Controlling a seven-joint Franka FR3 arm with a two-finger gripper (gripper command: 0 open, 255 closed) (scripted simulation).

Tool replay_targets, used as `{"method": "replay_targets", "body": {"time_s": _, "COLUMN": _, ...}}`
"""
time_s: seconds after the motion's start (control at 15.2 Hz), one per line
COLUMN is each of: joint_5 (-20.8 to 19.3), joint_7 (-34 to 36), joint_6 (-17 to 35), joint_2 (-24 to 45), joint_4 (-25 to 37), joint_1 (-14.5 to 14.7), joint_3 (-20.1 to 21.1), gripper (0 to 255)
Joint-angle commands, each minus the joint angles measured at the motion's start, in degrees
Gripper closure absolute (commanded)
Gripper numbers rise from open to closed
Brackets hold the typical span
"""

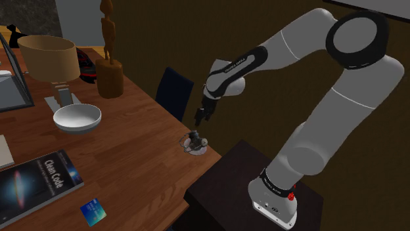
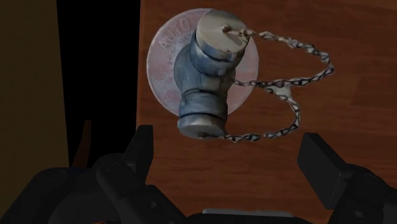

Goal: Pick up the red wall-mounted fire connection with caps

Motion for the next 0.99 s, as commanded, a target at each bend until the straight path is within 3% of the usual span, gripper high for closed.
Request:
{"method": "replay_targets", "body": {"time_s": 0.0, "joint_5": 3.4, "joint_7": -3.2, "joint_6": 3.2, "joint_2": 5.1, "joint_4": 1.3, "joint_1": 0.1, "joint_3": 0.2, "gripper": 0}}
{"method": "replay_targets", "body": {"time_s": 0.26, "joint_5": 9.8, "joint_7": -9.3, "joint_6": 7.4, "joint_2": 15.0, "joint_4": 5.7, "joint_1": -1.2, "joint_3": 2.3, "gripper": 0}}
{"method": "replay_targets", "body": {"time_s": 0.86, "joint_5": 13.2, "joint_7": -12.4, "joint_6": 12.3, "joint_2": 21.5, "joint_4": 7.1, "joint_1": -2.6, "joint_3": 4.5, "gripper": 0}}
{"method": "replay_targets", "body": {"time_s": 0.92, "joint_5": 13.2, "joint_7": -12.4, "joint_6": 12.3, "joint_2": 21.5, "joint_4": 7.1, "joint_1": -2.6, "joint_3": 4.5, "gripper": 255}}
